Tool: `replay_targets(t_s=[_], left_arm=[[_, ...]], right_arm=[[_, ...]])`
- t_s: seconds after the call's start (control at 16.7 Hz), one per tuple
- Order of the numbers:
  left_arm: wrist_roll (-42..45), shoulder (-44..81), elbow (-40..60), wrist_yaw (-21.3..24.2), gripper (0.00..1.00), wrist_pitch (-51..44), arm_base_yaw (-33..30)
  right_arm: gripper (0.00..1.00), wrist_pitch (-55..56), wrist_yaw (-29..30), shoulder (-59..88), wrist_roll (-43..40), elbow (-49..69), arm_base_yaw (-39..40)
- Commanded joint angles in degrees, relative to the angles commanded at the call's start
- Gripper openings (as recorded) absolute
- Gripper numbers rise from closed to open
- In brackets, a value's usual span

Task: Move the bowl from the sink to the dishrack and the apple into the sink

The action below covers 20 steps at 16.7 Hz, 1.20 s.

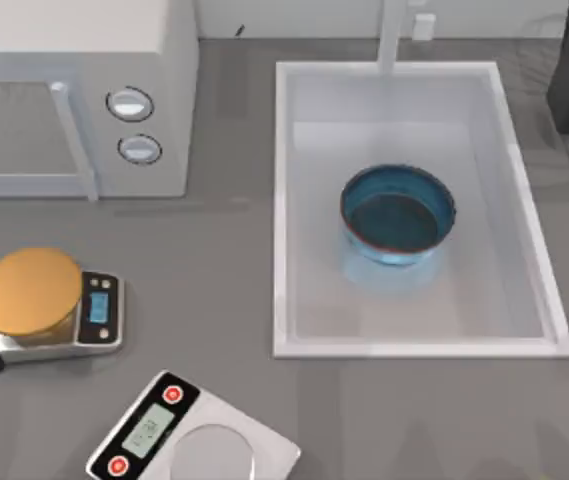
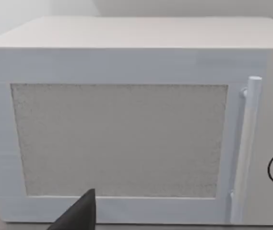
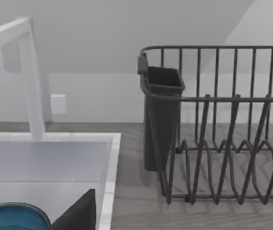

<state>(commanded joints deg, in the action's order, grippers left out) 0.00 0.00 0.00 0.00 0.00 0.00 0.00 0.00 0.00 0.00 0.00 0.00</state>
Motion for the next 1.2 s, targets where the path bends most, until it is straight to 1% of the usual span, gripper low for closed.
replay_targets(t_s=[0.24, 0.48, 0.66, 0.84, 1.2], left_arm=[[0.0, 0.0, 0.0, 0.0, 1.0, 0.0, 0.0], [0.0, 0.0, 0.0, 0.0, 1.0, 0.0, 0.0], [0.0, 0.0, 0.0, 0.0, 1.0, 0.0, 0.0], [0.0, 0.0, 0.0, 0.0, 1.0, 0.0, 0.0], [0.0, 0.0, 0.0, 0.0, 1.0, 0.0, 0.0]], right_arm=[[1.0, -1.2, -0.1, 1.4, 0.9, 1.5, 0.5], [1.0, -8.3, -0.4, 10.4, 5.4, 10.8, 3.1], [1.0, -16.2, -0.4, 22.0, 10.1, 22.8, 5.9], [1.0, -25.3, 0.0, 36.9, 15.1, 37.6, 9.1], [1.0, -44.1, 1.7, 74.3, 24.0, 71.1, 15.7]])
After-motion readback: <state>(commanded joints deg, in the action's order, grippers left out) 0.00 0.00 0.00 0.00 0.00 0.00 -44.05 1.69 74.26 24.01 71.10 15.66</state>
